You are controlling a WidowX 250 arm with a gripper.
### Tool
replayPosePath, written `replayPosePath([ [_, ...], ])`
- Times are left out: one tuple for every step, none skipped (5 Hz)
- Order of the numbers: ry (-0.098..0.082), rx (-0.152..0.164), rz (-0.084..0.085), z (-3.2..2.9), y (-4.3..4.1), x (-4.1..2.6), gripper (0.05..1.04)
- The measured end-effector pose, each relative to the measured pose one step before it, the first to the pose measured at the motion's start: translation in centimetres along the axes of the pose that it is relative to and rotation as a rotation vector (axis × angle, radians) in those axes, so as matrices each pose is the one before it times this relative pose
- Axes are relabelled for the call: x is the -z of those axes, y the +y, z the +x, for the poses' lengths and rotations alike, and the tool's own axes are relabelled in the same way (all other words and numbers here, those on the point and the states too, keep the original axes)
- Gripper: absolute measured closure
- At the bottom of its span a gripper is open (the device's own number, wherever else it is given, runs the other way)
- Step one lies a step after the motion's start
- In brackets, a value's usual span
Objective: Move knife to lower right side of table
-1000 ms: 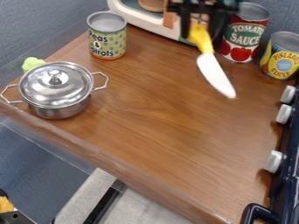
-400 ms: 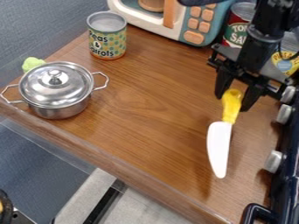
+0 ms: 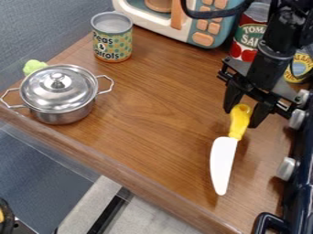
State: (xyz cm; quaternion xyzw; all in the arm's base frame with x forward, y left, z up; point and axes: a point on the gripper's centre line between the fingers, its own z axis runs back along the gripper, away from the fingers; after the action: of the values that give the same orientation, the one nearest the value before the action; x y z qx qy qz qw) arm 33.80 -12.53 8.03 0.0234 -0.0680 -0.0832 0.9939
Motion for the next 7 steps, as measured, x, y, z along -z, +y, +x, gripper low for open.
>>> replayPosePath([
  [0.0454, 0.0442, -0.0381, -0.482, -0.766, 1.364, 0.554],
  [0.0138, 0.0196, 0.0011, 0.183, -0.077, 0.599, 0.554],
  [0.0057, -0.0209, 0.0107, 0.240, 0.114, 0.042, 0.481],
  [0.0079, -0.0205, 0.0319, -0.164, 0.294, -0.107, 0.184],
  [0.0022, 0.0078, -0.0078, -0.330, 0.089, -1.198, 0.069],
  [-0.0879, -0.0497, -0.0410, 0.777, 1.693, -3.836, 0.073],
  [-0.0912, -0.1171, 0.0394, 0.356, 3.404, -2.180, 0.080],
])
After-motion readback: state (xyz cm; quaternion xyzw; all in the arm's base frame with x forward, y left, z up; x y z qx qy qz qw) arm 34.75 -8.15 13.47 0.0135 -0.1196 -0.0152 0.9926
